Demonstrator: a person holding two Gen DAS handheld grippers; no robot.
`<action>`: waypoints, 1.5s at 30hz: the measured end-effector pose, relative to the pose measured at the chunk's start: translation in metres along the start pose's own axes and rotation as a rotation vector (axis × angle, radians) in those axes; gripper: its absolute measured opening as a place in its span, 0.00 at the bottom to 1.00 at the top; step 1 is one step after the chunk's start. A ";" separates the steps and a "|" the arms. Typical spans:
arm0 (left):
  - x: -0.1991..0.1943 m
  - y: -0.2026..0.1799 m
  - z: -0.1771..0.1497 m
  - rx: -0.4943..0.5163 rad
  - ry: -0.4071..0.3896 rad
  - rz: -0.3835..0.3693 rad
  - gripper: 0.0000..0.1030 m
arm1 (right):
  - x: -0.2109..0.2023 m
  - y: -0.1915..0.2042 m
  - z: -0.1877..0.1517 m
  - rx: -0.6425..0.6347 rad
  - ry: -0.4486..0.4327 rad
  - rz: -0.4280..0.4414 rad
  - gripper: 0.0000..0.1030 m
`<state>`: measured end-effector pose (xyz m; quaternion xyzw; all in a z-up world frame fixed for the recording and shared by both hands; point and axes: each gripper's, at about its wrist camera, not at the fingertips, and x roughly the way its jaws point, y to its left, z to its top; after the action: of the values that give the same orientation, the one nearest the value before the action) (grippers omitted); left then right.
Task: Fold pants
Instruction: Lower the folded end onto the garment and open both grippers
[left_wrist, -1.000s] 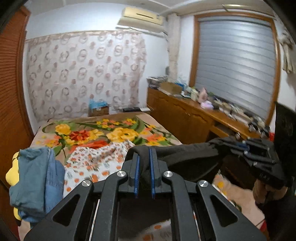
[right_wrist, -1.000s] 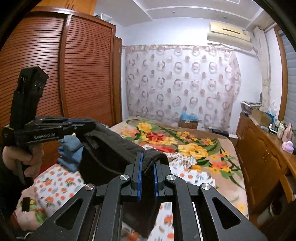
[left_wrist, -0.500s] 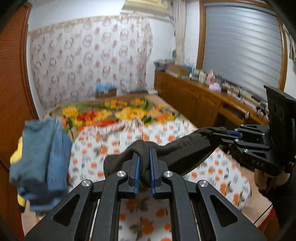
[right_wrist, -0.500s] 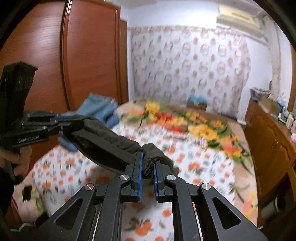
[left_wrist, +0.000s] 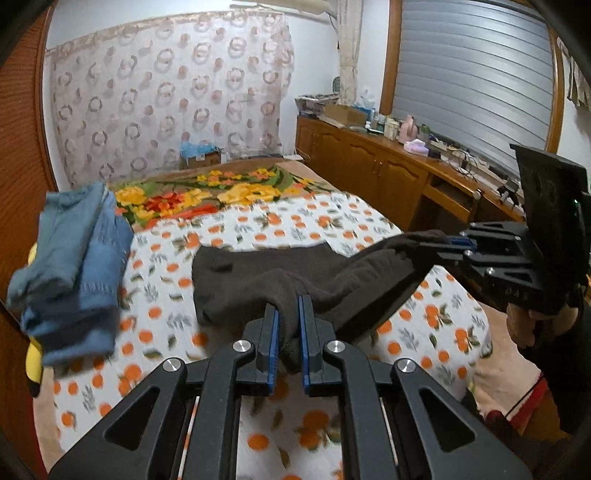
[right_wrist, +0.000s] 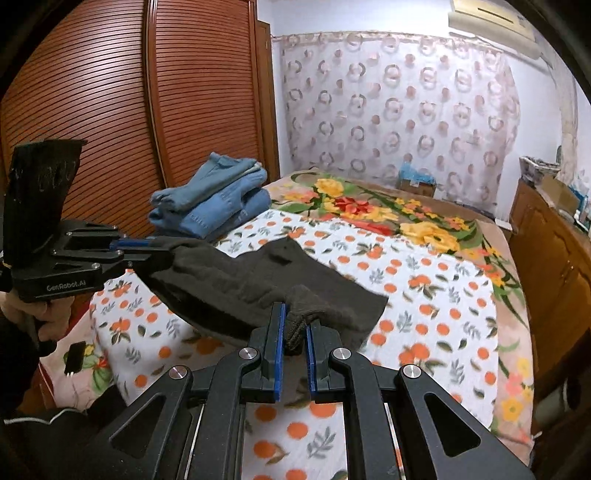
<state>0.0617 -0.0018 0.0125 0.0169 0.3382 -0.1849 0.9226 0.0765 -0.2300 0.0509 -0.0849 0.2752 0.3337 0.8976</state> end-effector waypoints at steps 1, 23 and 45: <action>-0.001 -0.001 -0.007 -0.003 0.012 -0.007 0.10 | -0.001 0.001 -0.004 0.006 0.004 0.008 0.09; -0.016 -0.022 -0.047 -0.030 0.059 -0.022 0.10 | -0.013 0.020 -0.048 0.066 0.037 0.050 0.09; 0.017 -0.004 -0.036 -0.048 0.090 0.019 0.11 | 0.019 0.011 -0.036 0.092 0.045 0.044 0.09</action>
<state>0.0497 -0.0055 -0.0256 0.0060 0.3837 -0.1671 0.9082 0.0658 -0.2232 0.0108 -0.0451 0.3119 0.3383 0.8867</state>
